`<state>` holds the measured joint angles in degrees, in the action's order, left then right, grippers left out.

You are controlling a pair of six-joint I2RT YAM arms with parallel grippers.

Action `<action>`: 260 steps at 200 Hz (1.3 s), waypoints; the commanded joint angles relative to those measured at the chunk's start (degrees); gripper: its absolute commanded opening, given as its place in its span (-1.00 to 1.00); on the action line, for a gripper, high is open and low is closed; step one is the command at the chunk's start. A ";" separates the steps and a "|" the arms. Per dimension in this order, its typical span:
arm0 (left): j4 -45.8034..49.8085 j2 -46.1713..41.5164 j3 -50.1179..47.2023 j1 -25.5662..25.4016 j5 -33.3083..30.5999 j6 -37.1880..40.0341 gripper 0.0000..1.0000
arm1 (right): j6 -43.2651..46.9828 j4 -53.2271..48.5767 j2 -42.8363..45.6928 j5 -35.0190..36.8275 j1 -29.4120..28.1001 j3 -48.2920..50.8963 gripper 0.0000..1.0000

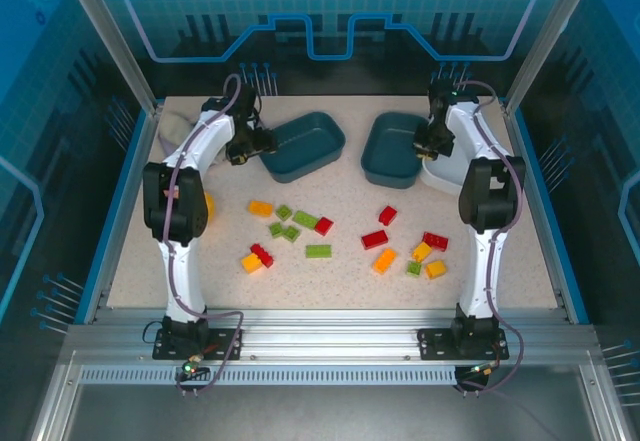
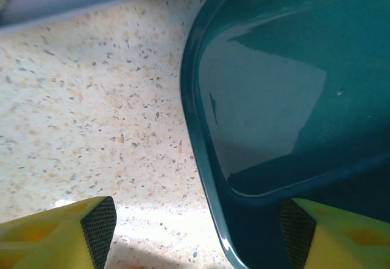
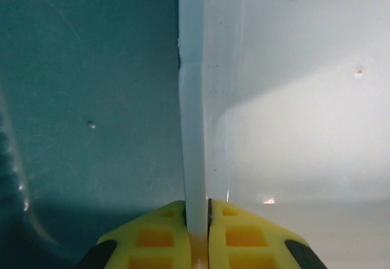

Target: Sort the legos into containers by color

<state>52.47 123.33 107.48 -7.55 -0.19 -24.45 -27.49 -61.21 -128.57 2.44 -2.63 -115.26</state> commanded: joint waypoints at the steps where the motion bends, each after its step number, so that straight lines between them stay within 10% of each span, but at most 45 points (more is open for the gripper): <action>1: -0.38 1.42 -0.15 -0.27 3.01 -3.68 0.42 | 2.12 1.51 3.81 -1.98 -0.45 1.41 -1.00; 73: -5.75 2.15 -2.40 -1.31 7.85 -14.93 -0.41 | 4.35 2.59 4.38 -2.03 -0.44 3.57 -1.00; 260: -7.77 -3.32 -13.44 -10.86 10.07 -49.27 -0.80 | 9.38 4.85 4.52 -5.09 -0.97 6.32 -1.00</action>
<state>44.38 121.95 97.21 -15.33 7.44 -63.51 -19.18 -56.97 -126.19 0.71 -2.63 -109.47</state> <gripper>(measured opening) 0.110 0.090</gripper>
